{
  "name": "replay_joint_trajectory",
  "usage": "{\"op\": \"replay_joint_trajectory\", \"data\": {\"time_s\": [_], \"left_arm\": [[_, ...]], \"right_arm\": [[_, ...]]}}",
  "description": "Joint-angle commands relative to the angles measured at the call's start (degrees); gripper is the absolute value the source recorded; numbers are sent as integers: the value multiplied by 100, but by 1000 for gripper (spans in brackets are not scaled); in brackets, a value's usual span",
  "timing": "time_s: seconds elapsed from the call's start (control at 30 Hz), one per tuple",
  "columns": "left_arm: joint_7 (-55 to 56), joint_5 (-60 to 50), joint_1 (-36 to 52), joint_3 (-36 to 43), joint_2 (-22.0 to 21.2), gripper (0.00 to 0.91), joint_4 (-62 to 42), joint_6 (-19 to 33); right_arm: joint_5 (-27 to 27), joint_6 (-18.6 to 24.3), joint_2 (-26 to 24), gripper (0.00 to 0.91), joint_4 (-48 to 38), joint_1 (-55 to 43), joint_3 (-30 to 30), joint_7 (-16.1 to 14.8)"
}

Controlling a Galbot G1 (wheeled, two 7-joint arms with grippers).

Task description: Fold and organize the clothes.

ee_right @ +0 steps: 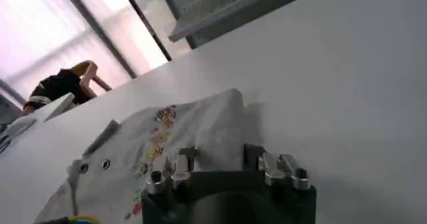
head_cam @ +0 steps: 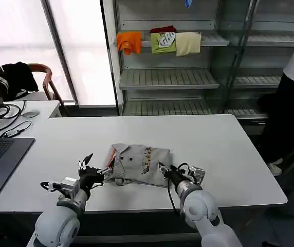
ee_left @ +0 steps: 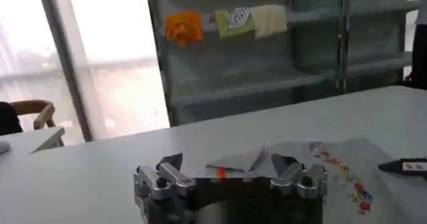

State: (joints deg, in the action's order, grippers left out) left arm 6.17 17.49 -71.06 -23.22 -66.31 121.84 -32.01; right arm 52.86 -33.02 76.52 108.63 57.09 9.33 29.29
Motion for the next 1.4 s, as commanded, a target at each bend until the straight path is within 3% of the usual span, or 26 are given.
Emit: {"op": "replay_joint_trajectory", "data": {"time_s": [0.03, 0.43, 0.97, 1.0, 1.03, 1.07, 1.37, 1.4], "left_arm": [[-53, -198, -290, -51, -19, 907, 41, 21], [-201, -446, -524, 128, -106, 907, 63, 90], [-214, -577, -512, 193, -230, 907, 20, 98], [-211, -576, -510, 178, -238, 907, 17, 98], [-213, -572, -509, 164, -244, 907, 15, 99], [-213, -574, -508, 155, -247, 907, 7, 99], [-153, -532, -483, 132, -436, 907, 25, 108], [-126, -511, -485, 116, -483, 907, 43, 137]], "right_arm": [[48, -12, -74, 0, -21, -31, -55, 28], [111, -17, -708, 0, -44, -208, 8, -165], [255, -19, -989, 0, -699, -763, 340, -469], [232, -20, -996, 181, -716, -761, 357, -476], [233, -21, -998, 705, -727, -759, 369, -479], [231, -22, -1003, 907, -735, -755, 377, -487], [-201, -18, -990, 907, -519, -537, 467, -554], [-542, -13, -990, 907, -458, -482, 495, -635]]}}
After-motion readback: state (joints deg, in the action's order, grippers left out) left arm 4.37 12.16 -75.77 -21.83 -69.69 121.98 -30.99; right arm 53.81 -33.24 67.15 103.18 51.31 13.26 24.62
